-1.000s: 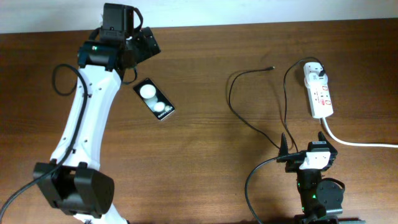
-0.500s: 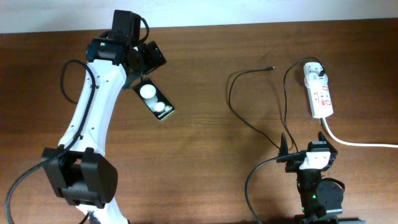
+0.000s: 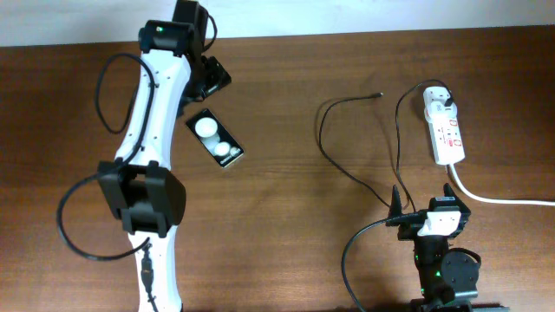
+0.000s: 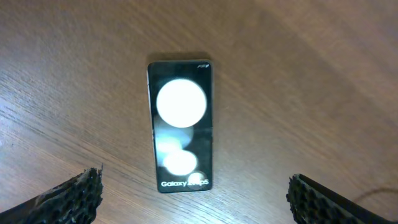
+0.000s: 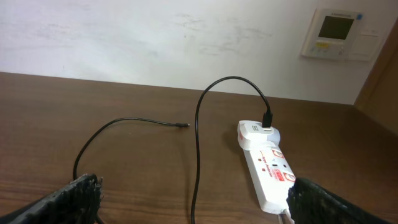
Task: Plug charger to phone and switch on socket
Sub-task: 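Lower the left gripper and grasp the phone's top edge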
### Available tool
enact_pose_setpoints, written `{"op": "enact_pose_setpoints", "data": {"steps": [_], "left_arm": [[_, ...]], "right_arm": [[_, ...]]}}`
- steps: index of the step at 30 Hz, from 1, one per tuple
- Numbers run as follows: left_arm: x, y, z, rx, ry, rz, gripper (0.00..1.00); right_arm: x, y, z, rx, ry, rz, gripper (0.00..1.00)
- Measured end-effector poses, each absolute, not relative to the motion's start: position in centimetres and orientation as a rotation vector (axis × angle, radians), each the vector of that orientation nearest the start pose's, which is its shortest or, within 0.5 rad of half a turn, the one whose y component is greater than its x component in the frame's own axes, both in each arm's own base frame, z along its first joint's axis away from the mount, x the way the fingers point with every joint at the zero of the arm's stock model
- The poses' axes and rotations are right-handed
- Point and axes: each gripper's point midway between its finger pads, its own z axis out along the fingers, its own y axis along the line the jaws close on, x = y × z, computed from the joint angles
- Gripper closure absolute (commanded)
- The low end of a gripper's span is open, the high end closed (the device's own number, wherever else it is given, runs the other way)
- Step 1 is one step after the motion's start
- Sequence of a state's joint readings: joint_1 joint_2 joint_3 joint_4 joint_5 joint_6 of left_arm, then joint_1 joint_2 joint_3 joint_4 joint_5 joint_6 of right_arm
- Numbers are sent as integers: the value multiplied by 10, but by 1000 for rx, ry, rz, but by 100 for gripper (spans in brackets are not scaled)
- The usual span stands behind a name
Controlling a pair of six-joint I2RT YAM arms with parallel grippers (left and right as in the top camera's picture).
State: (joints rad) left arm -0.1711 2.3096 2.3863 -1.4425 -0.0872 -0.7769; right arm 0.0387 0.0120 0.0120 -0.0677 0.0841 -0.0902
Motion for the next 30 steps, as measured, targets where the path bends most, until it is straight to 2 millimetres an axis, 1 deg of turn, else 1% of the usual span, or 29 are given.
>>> {"op": "enact_pose_setpoints", "data": {"steps": [2,4,6,9,11,13,16,18,23,30], "left_arm": [[481,-68,128,-897,2825,8,1],[481,-68,114,-904,2854,32,1],[475,-67,98,-915,2901,70,1],[467,-70,76,-937,2977,84,1],[464,-73,53,-956,3028,84,1],[463,-74,41,-969,3053,77,1],[462,-74,30,-984,3074,76,1],[467,-76,18,-994,3077,46,1],[466,-79,5,-1004,3097,28,1],[466,-79,5,-975,3108,27,1]], "right_arm": [[246,-5,160,-41,1639,-108,1],[246,-5,160,-41,1639,-108,1],[246,-5,160,-41,1639,-108,1],[246,-5,160,-41,1639,-108,1],[246,-5,160,-41,1639,-108,1],[246,-5,160,-41,1639,-108,1],[246,-5,160,-42,1639,-109,1],[246,-5,160,-41,1639,-108,1],[246,-5,160,-42,1639,-109,1],[246,-5,160,-42,1639,-109,1]]}}
